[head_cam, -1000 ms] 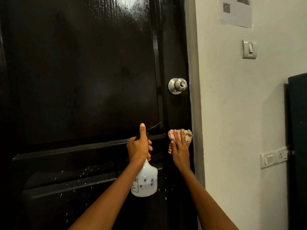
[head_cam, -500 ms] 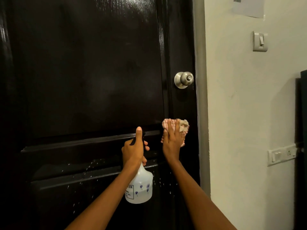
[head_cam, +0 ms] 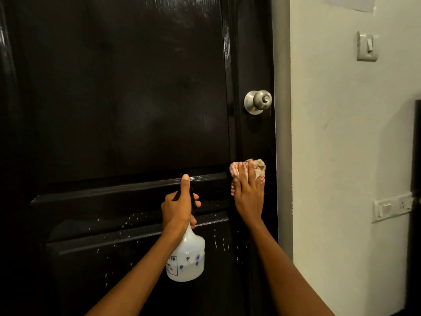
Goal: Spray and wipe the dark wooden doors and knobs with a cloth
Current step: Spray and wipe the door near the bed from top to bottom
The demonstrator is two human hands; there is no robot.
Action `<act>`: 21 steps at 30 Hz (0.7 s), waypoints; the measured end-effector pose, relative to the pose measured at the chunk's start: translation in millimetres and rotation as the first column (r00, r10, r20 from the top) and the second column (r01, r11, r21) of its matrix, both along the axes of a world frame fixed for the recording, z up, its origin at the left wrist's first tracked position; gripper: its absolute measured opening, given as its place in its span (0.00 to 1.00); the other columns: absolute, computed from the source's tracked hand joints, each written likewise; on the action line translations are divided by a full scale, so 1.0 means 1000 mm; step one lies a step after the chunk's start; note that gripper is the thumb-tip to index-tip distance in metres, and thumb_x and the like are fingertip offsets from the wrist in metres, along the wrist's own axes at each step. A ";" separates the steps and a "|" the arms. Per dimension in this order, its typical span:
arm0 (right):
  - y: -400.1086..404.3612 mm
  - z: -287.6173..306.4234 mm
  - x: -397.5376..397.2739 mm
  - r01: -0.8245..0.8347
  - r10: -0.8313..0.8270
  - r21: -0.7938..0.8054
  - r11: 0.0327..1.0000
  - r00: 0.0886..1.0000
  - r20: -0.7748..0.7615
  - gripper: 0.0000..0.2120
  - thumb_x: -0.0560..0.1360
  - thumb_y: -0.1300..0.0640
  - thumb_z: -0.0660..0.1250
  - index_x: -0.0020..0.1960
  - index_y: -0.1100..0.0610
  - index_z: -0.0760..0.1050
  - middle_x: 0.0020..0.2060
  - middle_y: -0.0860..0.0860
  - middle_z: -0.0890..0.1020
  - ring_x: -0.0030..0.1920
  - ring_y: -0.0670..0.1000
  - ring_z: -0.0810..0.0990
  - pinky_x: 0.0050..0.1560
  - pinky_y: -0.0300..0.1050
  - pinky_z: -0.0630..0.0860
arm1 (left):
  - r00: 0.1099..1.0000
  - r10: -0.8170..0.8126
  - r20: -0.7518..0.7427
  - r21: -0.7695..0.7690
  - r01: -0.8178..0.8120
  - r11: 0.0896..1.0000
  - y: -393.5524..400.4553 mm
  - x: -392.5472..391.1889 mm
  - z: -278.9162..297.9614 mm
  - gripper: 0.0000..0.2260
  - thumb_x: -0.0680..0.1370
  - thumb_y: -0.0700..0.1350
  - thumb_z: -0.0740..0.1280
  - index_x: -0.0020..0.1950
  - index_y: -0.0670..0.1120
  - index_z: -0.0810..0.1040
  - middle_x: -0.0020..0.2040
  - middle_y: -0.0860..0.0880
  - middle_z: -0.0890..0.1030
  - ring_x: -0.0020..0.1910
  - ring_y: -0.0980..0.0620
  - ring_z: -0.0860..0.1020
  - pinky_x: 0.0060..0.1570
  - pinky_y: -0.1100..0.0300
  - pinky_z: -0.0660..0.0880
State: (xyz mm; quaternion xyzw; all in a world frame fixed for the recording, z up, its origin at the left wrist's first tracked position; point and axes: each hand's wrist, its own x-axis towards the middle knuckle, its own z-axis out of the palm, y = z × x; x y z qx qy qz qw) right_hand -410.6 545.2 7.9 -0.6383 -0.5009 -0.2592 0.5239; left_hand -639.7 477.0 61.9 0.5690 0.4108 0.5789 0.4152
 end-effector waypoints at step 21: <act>0.002 -0.020 0.006 -0.088 0.092 0.029 0.996 0.970 -0.227 0.31 0.83 0.37 0.46 0.77 0.34 0.29 0.81 0.44 0.39 0.81 0.48 0.37 0.77 0.50 0.32 | 0.997 -0.079 0.000 -0.026 0.079 0.997 0.003 0.020 -0.019 0.35 0.80 0.70 0.58 0.47 0.38 0.83 0.41 0.42 0.87 0.21 0.50 0.73 0.23 0.58 0.72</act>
